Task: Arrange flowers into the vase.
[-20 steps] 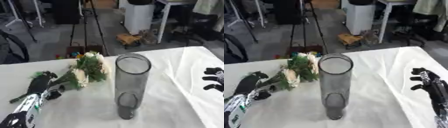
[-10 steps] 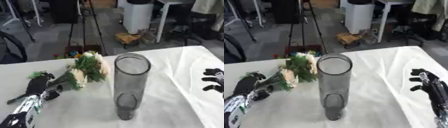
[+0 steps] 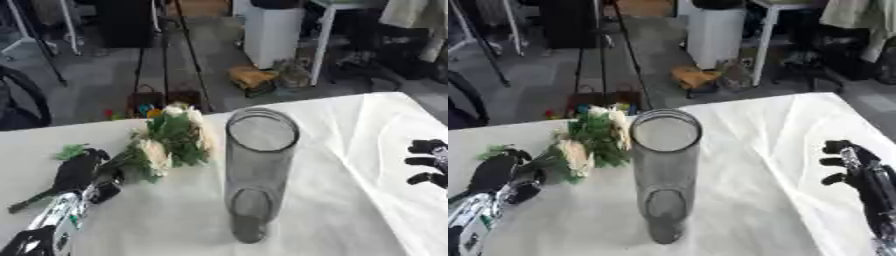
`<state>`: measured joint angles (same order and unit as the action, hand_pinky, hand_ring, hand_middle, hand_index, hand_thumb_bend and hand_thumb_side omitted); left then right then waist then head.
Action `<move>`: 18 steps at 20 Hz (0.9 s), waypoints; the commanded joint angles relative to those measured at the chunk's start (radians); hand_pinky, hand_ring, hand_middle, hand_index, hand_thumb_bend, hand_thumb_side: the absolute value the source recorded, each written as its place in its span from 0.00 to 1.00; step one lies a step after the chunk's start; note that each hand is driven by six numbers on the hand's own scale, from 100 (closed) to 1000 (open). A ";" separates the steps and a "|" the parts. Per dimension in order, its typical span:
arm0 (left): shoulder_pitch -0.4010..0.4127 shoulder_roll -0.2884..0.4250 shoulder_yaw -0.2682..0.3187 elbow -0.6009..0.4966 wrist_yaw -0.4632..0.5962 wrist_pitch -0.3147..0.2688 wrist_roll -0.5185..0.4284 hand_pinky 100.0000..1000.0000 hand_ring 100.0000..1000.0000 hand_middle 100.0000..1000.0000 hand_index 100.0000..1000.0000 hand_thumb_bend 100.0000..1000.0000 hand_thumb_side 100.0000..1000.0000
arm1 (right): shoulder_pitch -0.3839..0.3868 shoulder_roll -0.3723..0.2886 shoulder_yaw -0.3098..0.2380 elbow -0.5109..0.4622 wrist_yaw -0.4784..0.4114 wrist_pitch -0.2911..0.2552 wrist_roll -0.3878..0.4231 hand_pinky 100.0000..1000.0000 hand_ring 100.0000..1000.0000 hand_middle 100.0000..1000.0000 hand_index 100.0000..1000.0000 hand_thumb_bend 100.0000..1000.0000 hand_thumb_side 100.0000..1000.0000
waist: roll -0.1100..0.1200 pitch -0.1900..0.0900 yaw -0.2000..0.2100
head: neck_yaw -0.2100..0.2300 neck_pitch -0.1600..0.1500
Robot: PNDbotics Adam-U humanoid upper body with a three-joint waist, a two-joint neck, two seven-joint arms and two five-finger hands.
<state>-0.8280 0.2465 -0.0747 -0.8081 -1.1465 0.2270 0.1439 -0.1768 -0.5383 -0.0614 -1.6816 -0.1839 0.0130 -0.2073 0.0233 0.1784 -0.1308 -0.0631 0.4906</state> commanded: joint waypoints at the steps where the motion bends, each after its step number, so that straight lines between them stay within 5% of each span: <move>1: -0.019 0.012 0.007 0.000 -0.009 0.003 0.001 0.54 0.46 0.56 0.71 0.22 0.26 | -0.013 -0.016 -0.007 -0.013 -0.007 -0.003 0.003 0.43 0.67 0.67 0.75 0.00 0.83 | -0.004 -0.010 -0.003 | 0.002 -0.008; 2: -0.019 0.012 0.007 0.001 -0.010 0.003 0.001 0.53 0.43 0.46 0.65 0.19 0.27 | -0.013 -0.016 -0.007 -0.013 -0.008 -0.003 0.003 0.43 0.67 0.67 0.75 0.00 0.83 | -0.004 -0.010 -0.003 | 0.002 -0.008; 11: -0.012 -0.001 0.000 0.014 -0.054 0.014 -0.008 0.48 0.34 0.30 0.41 0.17 0.29 | -0.015 -0.014 -0.008 -0.012 -0.009 -0.004 0.005 0.43 0.67 0.67 0.75 0.00 0.83 | -0.001 -0.011 -0.004 | 0.003 -0.005; 18: -0.007 -0.019 -0.001 0.021 -0.070 0.022 -0.009 0.34 0.23 0.14 0.23 0.16 0.28 | -0.016 -0.013 -0.009 -0.010 -0.009 -0.005 0.007 0.43 0.67 0.67 0.75 0.00 0.83 | -0.003 -0.011 -0.002 | 0.004 -0.004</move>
<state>-0.8289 0.2315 -0.0748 -0.7967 -1.2074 0.2446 0.1363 -0.1777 -0.5325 -0.0614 -1.6816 -0.1862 0.0090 -0.2029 0.0248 0.1778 -0.1308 -0.0628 0.4906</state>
